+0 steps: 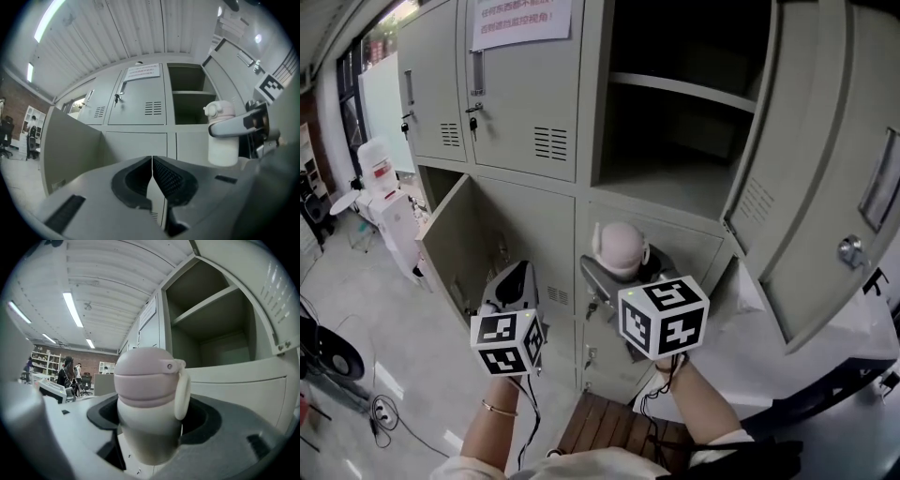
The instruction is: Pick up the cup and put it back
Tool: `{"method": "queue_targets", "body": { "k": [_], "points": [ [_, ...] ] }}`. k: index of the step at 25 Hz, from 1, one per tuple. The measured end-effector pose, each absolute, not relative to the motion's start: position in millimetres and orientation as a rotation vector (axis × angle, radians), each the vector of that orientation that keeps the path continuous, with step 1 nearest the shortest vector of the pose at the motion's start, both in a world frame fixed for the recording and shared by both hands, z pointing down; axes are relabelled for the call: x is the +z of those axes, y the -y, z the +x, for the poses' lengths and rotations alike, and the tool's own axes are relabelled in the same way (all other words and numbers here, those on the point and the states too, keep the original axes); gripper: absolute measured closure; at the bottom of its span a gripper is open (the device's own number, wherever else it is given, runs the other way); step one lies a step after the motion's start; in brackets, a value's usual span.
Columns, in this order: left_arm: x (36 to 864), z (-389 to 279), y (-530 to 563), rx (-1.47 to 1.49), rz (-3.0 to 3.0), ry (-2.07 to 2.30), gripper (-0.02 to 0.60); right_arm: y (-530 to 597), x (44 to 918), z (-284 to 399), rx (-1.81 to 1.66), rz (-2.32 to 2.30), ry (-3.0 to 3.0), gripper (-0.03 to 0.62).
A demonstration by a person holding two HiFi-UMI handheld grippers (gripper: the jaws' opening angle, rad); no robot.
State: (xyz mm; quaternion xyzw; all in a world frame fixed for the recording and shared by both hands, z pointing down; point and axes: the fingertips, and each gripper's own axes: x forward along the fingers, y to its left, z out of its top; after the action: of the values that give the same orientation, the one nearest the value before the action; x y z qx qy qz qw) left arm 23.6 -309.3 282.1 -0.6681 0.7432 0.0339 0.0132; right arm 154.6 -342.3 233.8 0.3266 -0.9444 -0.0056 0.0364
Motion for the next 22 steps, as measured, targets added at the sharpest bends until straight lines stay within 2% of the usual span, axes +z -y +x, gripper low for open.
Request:
{"method": "queue_targets", "body": {
  "k": [14, 22],
  "points": [
    [304.2, 30.6, 280.7, 0.108, -2.024, -2.391, 0.571, 328.2, 275.3, 152.9, 0.019, 0.923, 2.92, 0.249],
    [305.9, -4.3, 235.5, 0.102, -1.891, -2.468, 0.571, 302.0, 296.3, 113.2, 0.082, 0.78, 2.943, 0.249]
  ]
}}
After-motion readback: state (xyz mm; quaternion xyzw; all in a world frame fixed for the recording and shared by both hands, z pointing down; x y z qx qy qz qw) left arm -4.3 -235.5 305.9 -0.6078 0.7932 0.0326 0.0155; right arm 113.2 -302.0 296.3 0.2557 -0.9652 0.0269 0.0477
